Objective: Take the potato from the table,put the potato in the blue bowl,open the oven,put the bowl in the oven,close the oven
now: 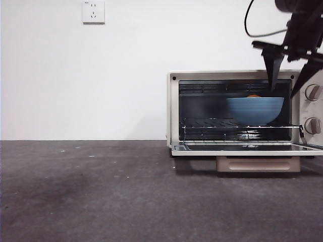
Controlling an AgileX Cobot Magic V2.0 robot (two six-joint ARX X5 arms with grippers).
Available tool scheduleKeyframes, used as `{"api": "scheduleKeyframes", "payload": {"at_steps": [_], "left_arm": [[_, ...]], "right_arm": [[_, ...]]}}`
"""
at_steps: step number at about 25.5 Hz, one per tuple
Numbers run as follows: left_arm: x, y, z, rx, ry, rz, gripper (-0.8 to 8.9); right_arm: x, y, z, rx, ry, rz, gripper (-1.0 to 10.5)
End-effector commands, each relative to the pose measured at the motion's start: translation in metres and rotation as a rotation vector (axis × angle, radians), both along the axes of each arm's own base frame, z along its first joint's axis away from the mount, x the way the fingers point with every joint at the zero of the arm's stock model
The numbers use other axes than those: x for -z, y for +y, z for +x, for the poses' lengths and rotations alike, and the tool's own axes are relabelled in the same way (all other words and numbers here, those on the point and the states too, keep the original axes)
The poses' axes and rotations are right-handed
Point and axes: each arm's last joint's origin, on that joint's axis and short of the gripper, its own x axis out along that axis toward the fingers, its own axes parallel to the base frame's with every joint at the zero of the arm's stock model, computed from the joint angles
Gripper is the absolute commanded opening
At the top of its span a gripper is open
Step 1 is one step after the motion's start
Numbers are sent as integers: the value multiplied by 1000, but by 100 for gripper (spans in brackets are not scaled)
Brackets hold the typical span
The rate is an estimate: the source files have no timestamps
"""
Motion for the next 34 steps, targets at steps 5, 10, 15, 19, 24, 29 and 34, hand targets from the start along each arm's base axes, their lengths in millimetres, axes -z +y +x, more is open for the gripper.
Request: {"api": "scheduleKeyframes", "payload": {"at_steps": [5,10,15,19,24,29,34], "left_arm": [[7,-13,10,39,39,36,-6],[14,-42,33,148,87,-21,-7],[27,-69,64,229,149,-126,-7],[44,-83,95,281,237,-224,-7],[77,-93,142,249,419,-380,-6],[115,-97,178,142,568,-481,-6],[144,-102,200,39,657,-498,-6]], "right_arm": [[-80,-5,-58,-194,-281,-132,218],[-133,-12,-122,-318,-479,-304,218],[-154,-19,-178,-351,-514,-439,217],[-163,-24,-218,-349,-517,-502,216],[-175,-28,-261,-336,-615,-530,142],[-179,-32,-293,-306,-669,-549,90],[-179,-36,-321,-264,-687,-600,60]]}}
